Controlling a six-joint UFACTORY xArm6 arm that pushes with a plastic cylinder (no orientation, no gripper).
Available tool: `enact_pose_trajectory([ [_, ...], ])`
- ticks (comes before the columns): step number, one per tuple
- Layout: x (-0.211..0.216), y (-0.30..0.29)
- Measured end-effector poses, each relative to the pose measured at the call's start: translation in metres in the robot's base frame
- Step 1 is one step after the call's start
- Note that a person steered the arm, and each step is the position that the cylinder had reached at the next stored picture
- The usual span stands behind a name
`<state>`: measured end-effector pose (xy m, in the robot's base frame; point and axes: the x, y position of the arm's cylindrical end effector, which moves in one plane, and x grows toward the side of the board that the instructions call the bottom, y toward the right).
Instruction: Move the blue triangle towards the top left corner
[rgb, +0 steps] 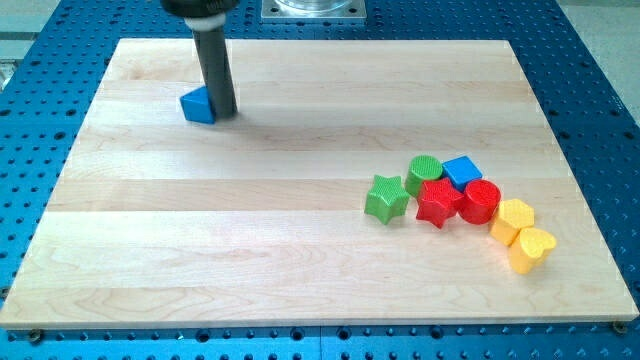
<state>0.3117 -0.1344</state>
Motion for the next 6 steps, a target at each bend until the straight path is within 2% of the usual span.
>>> enact_pose_trajectory([
  [1, -0.020, -0.010],
  [2, 0.029, 0.035],
  [3, 0.045, -0.033],
  [4, 0.028, -0.056],
  [5, -0.007, -0.065],
  [6, 0.014, -0.078],
])
